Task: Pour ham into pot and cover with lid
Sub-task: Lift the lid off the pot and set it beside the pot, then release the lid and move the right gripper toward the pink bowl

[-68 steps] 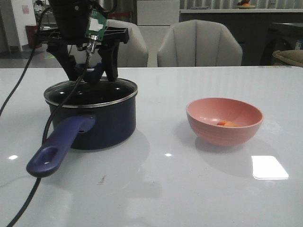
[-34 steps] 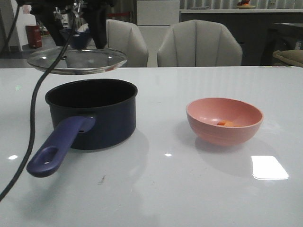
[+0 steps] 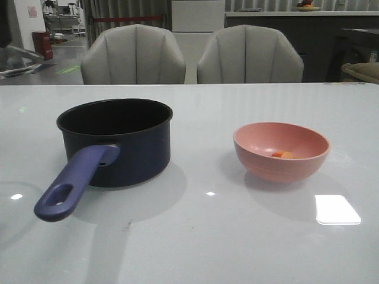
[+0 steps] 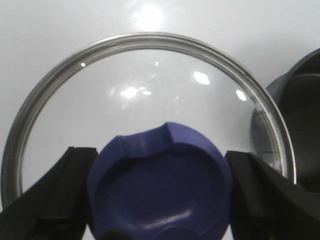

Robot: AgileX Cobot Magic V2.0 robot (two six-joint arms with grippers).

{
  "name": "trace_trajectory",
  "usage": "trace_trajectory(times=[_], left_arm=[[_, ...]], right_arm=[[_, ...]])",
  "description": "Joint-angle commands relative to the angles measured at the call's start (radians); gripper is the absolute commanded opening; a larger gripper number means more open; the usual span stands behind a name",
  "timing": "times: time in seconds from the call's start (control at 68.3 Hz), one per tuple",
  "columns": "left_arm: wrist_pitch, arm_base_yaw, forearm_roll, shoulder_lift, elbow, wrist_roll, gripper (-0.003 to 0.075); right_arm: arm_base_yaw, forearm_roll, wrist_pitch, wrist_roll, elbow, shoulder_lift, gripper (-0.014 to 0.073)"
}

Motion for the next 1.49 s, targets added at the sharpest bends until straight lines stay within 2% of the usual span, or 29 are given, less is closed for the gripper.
trace_trajectory(times=[0.0,0.205,0.381,0.659,0.835,0.923,1.142,1.274,1.479], left_arm=[[-0.135,0.060,-0.135,-0.060,0.071,0.087,0.0353],[-0.294,0.105,-0.174,-0.018,0.275,0.099,0.0353],[-0.368,0.103,-0.177,0.036,0.334,0.099,0.0353],[-0.370,0.103,-0.177,0.088,0.336,0.104,0.0371],[-0.368,0.103,-0.173,0.088,0.336,0.106,0.0533],[-0.366,0.103,-0.173,0.088,0.336,0.106,0.0578],[-0.356,0.103,-0.173,0.088,0.334,0.106,0.0577],[-0.291,0.103,-0.166,0.084,0.294,0.106,0.0575],[-0.319,0.073,-0.150,-0.053,0.305,0.111,0.0572]], right_arm=[[-0.006,0.003,-0.076,0.001,-0.004,-0.018,0.0158],[-0.006,0.003,-0.076,0.001,-0.004,-0.018,0.0158],[-0.006,0.003,-0.076,0.001,-0.004,-0.018,0.0158],[-0.006,0.003,-0.076,0.001,-0.004,-0.018,0.0158],[-0.006,0.003,-0.076,0.001,-0.004,-0.018,0.0158],[-0.006,0.003,-0.076,0.001,-0.004,-0.018,0.0158],[-0.006,0.003,-0.076,0.001,-0.004,-0.018,0.0158],[-0.006,0.003,-0.076,0.001,-0.004,-0.018,0.0158],[-0.006,0.003,-0.076,0.001,-0.004,-0.018,0.0158]])
